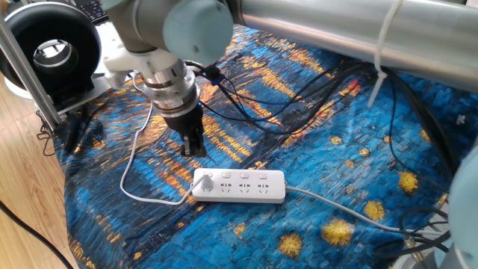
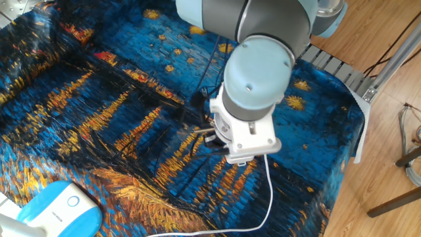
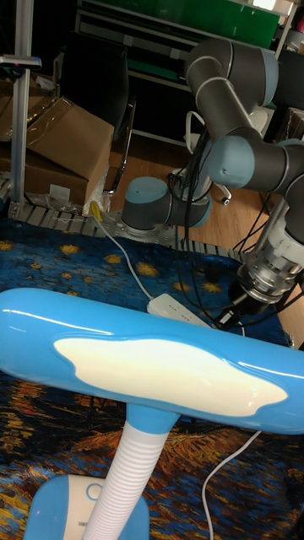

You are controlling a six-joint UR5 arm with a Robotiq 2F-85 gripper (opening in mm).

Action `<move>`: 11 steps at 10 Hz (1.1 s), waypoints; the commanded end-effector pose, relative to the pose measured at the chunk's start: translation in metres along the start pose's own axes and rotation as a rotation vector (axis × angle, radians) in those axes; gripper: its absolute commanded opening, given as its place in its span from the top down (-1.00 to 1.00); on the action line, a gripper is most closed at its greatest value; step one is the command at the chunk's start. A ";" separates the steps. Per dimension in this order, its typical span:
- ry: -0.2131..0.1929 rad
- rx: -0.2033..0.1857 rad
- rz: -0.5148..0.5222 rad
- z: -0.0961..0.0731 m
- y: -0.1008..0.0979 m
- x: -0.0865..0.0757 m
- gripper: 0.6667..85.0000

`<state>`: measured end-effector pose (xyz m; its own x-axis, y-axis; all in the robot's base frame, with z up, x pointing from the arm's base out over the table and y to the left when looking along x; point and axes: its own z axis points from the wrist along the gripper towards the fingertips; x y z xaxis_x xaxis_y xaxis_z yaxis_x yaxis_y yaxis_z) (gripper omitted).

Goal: Plug in the power cord of the desk lamp, turn on the socket, and light up the desk lamp

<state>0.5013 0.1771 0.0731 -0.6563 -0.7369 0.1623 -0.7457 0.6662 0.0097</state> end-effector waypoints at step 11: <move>-0.059 -0.042 0.045 0.037 0.024 0.008 0.98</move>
<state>0.4771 0.1805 0.0392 -0.6871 -0.7179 0.1119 -0.7194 0.6938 0.0335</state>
